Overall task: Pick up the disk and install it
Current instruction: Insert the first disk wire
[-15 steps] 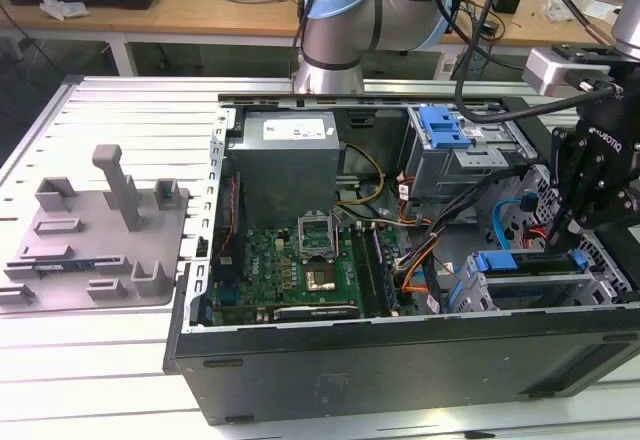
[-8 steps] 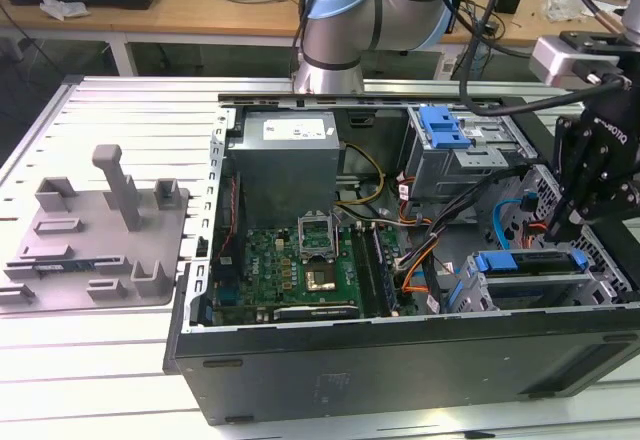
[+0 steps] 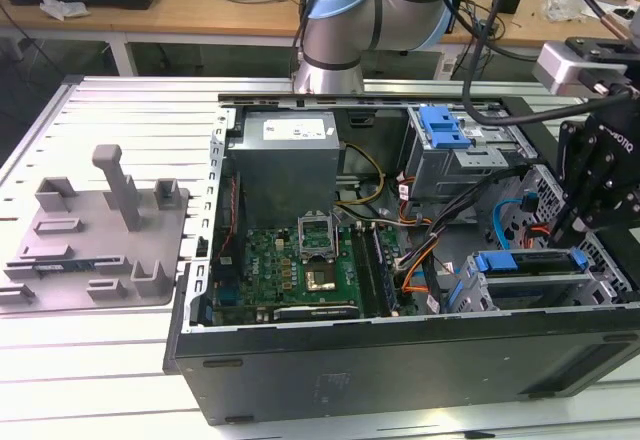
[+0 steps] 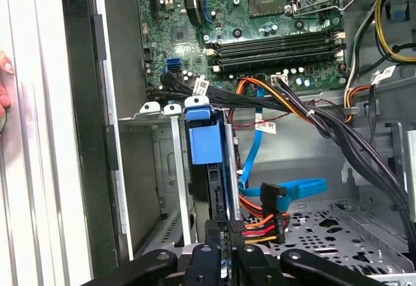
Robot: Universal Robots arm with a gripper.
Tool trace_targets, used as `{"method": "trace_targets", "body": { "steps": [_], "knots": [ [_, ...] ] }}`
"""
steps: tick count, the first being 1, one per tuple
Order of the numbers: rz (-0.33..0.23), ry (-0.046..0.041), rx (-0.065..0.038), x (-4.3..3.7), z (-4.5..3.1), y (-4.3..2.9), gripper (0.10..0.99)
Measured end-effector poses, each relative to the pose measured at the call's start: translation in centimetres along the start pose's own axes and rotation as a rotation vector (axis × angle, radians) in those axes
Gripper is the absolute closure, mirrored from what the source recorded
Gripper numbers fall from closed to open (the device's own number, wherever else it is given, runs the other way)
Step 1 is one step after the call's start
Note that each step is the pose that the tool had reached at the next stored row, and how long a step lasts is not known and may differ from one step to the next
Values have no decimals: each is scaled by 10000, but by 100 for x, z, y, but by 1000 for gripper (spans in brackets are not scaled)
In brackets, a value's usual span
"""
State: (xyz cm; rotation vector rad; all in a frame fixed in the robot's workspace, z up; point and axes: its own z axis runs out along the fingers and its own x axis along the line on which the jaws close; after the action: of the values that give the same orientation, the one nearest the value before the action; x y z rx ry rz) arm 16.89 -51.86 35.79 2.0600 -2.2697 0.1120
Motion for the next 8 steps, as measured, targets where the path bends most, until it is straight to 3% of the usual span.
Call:
{"method": "trace_targets", "body": {
  "steps": [8],
  "knots": [
    [1, 0, 0, -5, 50, 1, 925]
  ]
}}
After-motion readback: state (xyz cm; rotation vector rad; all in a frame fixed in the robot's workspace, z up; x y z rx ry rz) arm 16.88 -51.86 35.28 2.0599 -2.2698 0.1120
